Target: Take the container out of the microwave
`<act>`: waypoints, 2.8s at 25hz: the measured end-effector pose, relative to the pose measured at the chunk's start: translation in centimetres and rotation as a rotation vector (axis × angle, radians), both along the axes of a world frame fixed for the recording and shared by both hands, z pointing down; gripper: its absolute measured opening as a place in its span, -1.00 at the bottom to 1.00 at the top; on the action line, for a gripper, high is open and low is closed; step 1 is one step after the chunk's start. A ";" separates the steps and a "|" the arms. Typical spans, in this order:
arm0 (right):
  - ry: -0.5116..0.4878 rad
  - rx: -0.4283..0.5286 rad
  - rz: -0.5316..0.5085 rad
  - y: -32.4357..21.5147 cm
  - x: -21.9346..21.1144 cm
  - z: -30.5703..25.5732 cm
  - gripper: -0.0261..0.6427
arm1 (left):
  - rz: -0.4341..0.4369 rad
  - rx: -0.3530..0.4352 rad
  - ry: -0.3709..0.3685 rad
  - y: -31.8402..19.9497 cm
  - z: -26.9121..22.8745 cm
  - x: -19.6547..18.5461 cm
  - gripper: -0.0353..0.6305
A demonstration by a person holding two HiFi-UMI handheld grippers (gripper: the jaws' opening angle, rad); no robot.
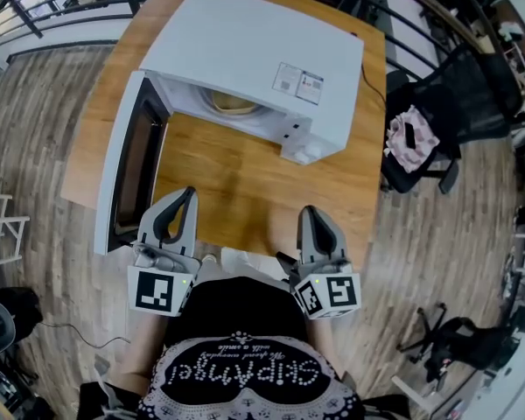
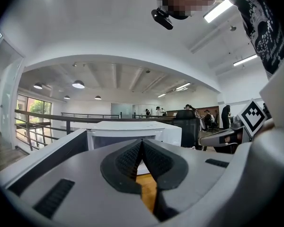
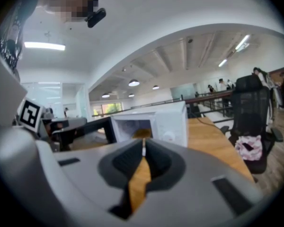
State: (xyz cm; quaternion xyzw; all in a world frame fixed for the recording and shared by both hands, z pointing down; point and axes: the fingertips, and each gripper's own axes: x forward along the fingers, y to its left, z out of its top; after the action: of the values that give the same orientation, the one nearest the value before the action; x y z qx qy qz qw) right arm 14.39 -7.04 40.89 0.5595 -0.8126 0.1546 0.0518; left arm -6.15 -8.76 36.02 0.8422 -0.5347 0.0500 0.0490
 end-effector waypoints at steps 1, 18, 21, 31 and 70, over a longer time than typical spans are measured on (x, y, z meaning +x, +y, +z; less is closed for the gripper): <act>0.000 -0.001 -0.005 -0.3 0.2 0.1 -0.80 | -0.004 0.005 -0.001 -0.3 0.0 0.2 -0.81; -0.018 -0.031 0.006 -1.6 1.2 0.6 -0.80 | 0.026 0.016 0.007 -1.5 -0.9 1.8 -0.81; -0.022 -0.027 0.023 -1.9 0.8 0.1 -0.80 | 0.032 0.012 0.009 -2.1 -1.1 1.3 -0.81; -0.024 -0.022 0.078 -2.0 -0.8 -0.7 -0.80 | 0.067 0.009 0.010 -3.6 -1.6 -0.3 -0.81; -0.002 0.003 0.114 -2.3 -0.9 -1.4 -0.80 | 0.167 0.021 -0.070 -5.8 -1.4 0.3 -0.64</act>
State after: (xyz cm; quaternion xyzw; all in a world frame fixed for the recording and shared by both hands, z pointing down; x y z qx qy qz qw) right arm 13.51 -9.35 39.52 0.6047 -0.7798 0.1567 0.0416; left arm -5.87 -14.60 34.62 0.8821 -0.4644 0.0776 0.0171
